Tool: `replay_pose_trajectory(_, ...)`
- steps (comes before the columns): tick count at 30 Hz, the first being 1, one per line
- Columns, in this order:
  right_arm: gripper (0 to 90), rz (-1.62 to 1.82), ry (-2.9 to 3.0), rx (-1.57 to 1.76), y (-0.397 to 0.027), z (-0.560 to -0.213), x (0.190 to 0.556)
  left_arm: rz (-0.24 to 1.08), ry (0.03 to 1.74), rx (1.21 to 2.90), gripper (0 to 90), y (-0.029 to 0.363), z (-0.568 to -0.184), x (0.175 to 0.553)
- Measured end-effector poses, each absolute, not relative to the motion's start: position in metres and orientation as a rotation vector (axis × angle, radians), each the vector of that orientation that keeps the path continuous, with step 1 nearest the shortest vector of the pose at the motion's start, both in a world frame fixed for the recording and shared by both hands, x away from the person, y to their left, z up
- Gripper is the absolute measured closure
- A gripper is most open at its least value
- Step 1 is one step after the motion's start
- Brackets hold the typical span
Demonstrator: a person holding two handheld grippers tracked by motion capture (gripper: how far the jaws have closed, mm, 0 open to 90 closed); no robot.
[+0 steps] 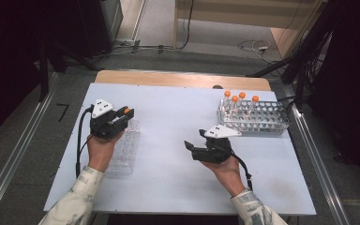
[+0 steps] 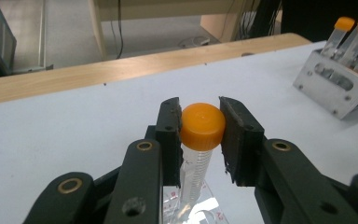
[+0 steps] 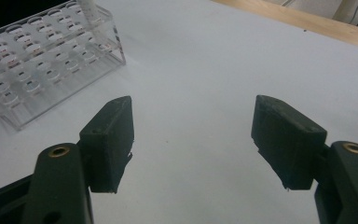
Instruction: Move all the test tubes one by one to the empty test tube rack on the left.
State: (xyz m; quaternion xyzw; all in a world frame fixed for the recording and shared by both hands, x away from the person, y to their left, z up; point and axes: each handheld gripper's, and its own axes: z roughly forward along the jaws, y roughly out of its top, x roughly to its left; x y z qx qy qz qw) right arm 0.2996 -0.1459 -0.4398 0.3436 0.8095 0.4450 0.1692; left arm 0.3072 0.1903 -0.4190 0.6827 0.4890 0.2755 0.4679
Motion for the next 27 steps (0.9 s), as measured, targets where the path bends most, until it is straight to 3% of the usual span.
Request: replay_pose_trajectory(27, 28.3, 1.278, 2.294, 0.979, -0.1472, -0.4386, 0.2990, 0.679, 1.175, 1.711, 70.0, 0.1881, -0.4218, 0.3053)
